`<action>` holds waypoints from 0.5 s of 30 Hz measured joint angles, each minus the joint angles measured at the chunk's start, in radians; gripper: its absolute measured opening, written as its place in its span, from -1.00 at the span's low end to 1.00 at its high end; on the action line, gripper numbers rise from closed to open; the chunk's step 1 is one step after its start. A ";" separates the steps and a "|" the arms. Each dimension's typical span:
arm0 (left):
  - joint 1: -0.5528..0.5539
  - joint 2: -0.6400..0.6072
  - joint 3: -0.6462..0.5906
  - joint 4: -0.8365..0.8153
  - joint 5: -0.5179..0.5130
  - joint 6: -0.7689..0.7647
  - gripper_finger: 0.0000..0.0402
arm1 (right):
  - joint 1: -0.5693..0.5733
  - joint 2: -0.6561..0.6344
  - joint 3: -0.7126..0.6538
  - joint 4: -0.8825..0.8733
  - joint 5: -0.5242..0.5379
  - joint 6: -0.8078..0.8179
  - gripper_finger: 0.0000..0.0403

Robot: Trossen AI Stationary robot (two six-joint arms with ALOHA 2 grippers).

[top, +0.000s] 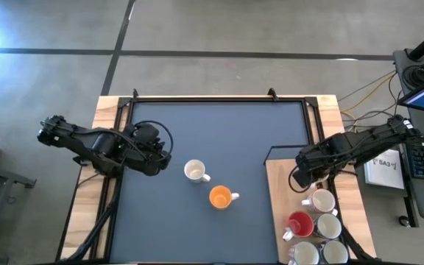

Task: Place coffee mugs
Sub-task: Put the orange pattern mug on the shelf

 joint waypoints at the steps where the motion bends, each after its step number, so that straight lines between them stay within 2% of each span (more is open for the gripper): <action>1: 0.000 0.000 0.000 0.000 0.000 0.000 -0.59 | 0.000 0.000 0.000 0.000 0.001 -0.010 -0.66; 6: 0.000 0.000 0.000 0.000 -0.001 0.000 -0.59 | 0.000 0.000 0.000 -0.007 0.026 -0.031 -0.59; 15: 0.000 0.000 0.000 0.000 0.000 -0.001 -0.59 | 0.000 -0.001 0.026 -0.022 -0.002 -0.037 -0.53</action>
